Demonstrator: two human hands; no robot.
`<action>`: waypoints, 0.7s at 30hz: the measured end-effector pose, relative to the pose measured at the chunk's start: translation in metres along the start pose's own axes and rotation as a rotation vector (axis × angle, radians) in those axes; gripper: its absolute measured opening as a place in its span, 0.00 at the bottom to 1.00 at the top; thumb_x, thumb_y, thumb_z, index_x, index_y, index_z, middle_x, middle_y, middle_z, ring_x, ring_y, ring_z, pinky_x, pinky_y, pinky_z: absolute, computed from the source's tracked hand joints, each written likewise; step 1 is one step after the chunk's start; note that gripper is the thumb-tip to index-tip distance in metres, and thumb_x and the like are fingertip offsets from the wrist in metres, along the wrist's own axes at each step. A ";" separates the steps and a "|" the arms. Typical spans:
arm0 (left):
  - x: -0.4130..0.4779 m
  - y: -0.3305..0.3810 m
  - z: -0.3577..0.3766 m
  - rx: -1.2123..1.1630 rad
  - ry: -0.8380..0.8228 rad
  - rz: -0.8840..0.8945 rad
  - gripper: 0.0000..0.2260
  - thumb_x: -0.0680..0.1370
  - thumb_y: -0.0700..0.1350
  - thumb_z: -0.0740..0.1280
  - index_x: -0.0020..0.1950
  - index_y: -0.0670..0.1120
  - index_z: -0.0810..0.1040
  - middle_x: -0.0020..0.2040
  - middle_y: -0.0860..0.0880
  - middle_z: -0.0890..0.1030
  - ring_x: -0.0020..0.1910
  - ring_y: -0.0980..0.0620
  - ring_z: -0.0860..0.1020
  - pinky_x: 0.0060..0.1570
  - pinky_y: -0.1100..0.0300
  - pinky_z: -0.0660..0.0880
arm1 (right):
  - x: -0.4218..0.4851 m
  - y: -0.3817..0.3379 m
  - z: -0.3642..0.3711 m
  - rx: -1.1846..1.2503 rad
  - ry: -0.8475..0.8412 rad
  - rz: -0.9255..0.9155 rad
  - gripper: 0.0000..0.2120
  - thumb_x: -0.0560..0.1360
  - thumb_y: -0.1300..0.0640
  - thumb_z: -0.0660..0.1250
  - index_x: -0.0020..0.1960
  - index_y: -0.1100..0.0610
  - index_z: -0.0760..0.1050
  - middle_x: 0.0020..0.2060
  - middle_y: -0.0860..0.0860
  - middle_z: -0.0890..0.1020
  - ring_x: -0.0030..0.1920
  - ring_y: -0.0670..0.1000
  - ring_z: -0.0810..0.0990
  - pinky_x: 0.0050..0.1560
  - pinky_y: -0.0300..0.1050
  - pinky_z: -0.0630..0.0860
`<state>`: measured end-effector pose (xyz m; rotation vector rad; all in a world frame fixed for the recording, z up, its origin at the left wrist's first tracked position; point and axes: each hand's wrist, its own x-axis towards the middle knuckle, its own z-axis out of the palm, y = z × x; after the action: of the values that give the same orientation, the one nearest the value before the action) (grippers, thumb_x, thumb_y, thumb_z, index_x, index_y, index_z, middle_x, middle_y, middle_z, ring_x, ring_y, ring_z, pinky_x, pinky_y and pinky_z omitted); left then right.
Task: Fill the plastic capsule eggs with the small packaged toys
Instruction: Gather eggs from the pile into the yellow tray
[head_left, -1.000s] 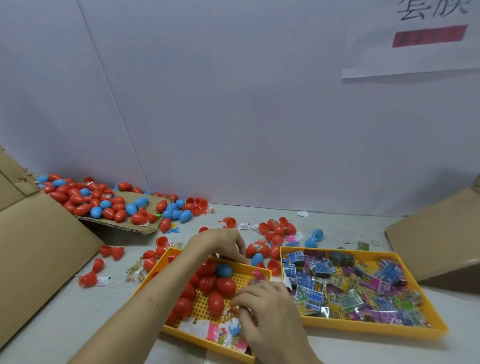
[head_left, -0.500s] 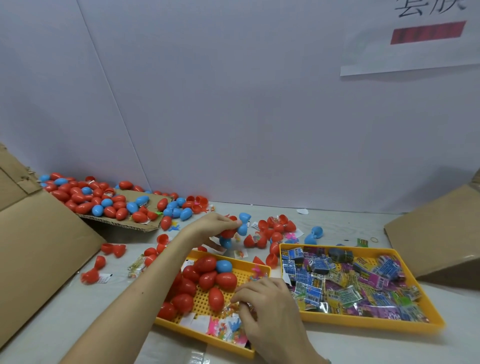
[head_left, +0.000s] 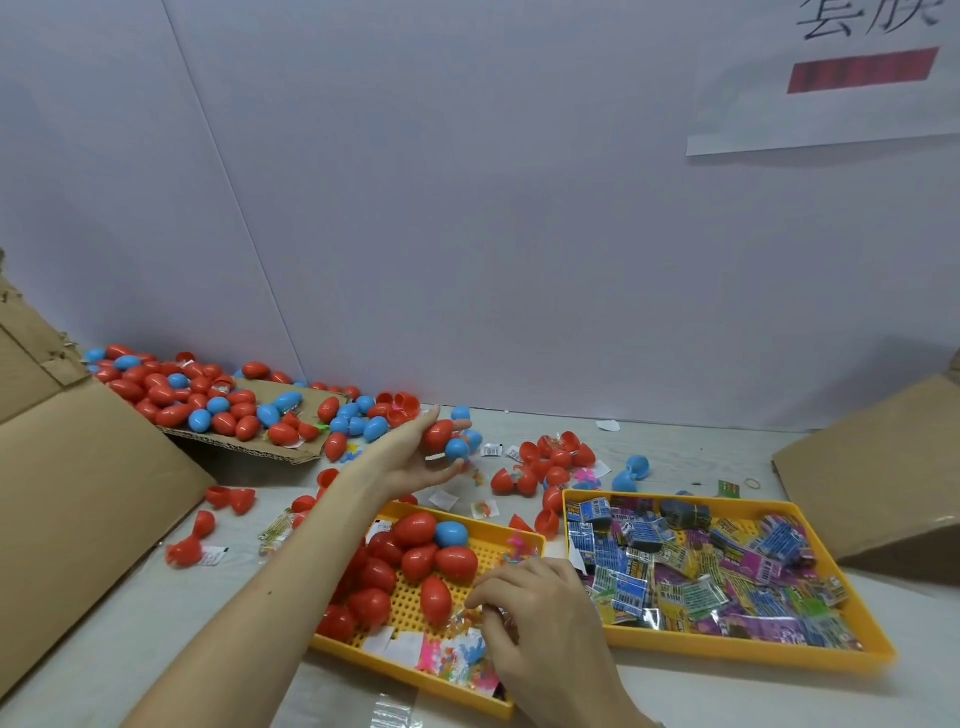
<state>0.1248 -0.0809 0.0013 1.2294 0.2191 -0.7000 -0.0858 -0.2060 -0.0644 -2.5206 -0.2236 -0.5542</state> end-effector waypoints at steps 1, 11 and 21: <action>-0.003 -0.001 0.002 -0.103 -0.031 0.001 0.18 0.85 0.53 0.59 0.62 0.41 0.81 0.55 0.41 0.82 0.47 0.49 0.80 0.35 0.57 0.82 | 0.000 0.000 0.000 0.002 0.001 0.000 0.15 0.73 0.48 0.57 0.46 0.44 0.83 0.46 0.36 0.83 0.49 0.38 0.76 0.58 0.33 0.62; -0.018 -0.016 -0.011 -0.456 -0.121 0.154 0.08 0.75 0.46 0.62 0.37 0.49 0.71 0.25 0.53 0.66 0.26 0.56 0.69 0.27 0.62 0.55 | 0.000 0.000 0.000 -0.006 -0.012 0.005 0.16 0.75 0.46 0.56 0.48 0.44 0.82 0.48 0.35 0.83 0.51 0.37 0.75 0.60 0.32 0.60; -0.058 -0.022 -0.021 -0.344 -0.001 0.481 0.19 0.80 0.46 0.56 0.29 0.47 0.71 0.21 0.51 0.62 0.22 0.52 0.66 0.29 0.59 0.66 | -0.002 -0.001 -0.002 0.005 -0.007 0.009 0.14 0.75 0.48 0.57 0.47 0.44 0.82 0.47 0.36 0.82 0.51 0.37 0.75 0.60 0.33 0.61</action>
<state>0.0711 -0.0441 0.0065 0.9018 0.0343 -0.2306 -0.0889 -0.2069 -0.0634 -2.5183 -0.2153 -0.5406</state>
